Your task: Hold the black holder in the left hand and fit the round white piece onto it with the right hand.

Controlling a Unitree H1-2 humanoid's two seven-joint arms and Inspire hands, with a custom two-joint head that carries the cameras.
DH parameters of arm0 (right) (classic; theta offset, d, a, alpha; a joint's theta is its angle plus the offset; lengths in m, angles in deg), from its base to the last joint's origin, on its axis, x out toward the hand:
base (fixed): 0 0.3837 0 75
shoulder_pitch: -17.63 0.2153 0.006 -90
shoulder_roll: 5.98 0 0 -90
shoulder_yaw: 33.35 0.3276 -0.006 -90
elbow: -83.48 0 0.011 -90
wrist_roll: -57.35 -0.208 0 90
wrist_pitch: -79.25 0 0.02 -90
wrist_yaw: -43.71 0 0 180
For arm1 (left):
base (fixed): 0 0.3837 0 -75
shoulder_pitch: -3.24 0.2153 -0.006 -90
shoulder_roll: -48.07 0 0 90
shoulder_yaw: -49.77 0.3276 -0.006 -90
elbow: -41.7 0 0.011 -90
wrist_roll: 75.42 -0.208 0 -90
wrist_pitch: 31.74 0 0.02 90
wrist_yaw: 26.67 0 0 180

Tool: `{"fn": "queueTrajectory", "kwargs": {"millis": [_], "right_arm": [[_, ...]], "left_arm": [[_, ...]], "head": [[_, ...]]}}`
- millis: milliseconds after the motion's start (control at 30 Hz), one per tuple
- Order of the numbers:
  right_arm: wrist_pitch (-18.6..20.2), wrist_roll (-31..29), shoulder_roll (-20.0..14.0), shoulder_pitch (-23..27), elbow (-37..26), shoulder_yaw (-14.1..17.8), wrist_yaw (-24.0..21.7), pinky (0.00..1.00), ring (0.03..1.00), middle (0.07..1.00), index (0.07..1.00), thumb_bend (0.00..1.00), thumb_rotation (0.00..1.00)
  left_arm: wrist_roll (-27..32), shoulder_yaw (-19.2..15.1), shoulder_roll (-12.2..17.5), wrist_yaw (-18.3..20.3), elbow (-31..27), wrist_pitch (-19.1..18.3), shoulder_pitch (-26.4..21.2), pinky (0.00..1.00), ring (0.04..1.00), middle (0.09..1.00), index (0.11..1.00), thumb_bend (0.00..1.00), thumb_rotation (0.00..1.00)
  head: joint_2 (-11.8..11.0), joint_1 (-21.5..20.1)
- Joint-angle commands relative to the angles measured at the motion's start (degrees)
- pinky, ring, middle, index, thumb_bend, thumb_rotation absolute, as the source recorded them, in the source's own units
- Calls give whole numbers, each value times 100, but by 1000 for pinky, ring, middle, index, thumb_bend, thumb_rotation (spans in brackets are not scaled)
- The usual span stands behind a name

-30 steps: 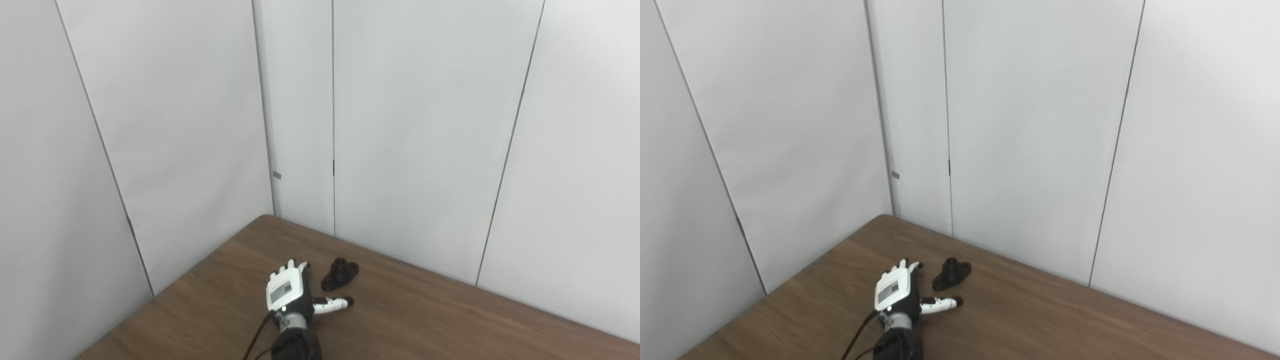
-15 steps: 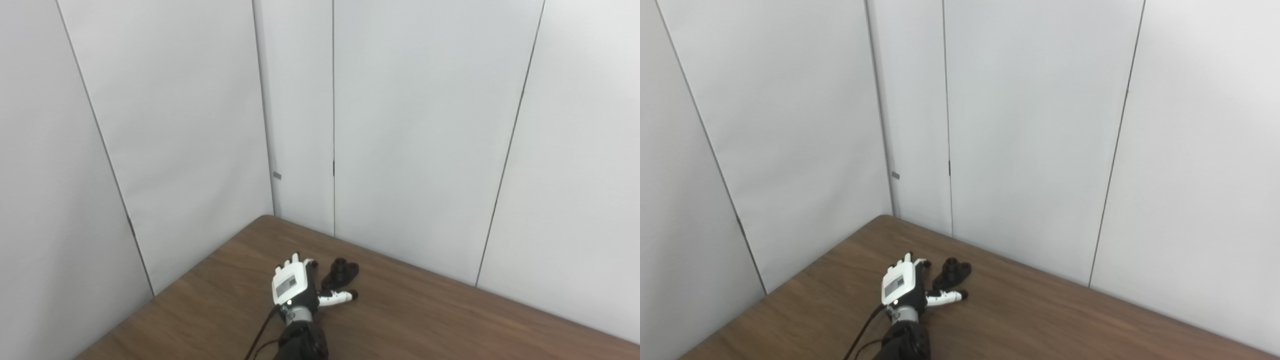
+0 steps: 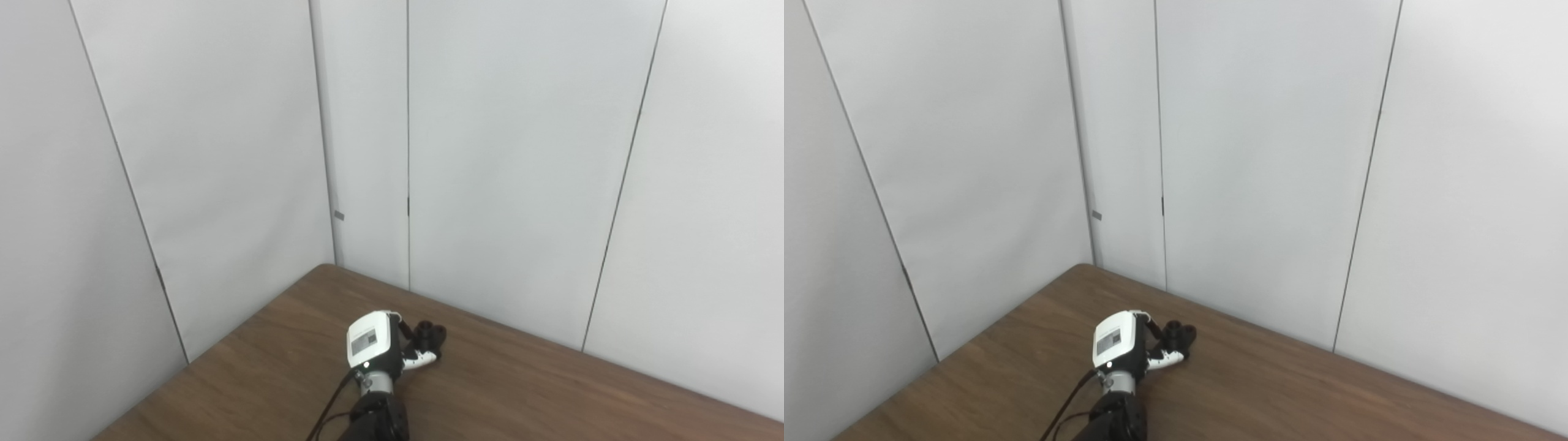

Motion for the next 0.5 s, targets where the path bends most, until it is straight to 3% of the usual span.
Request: {"fn": "queueTrajectory", "kwargs": {"millis": [0, 267, 467], "right_arm": [[24, 75, -53, -62, -84, 67, 51, 905, 976, 962, 994, 545, 772], [-11, 71, -37, -20, -46, 56, 51, 908, 985, 975, 993, 556, 744], [-10, 26, -25, -3, -48, 20, 13, 946, 995, 984, 1000, 547, 765]], "left_arm": [[110, 62, 20, 99, 47, -16, 54, 791, 870, 806, 479, 518, 43], [128, 270, 153, 281, -283, -34, 171, 774, 851, 791, 480, 518, 43], [-61, 639, 356, 846, -932, -292, 348, 695, 828, 819, 481, 520, 46]], "head": [[1, -5], [-5, -99], [25, -220]]}}
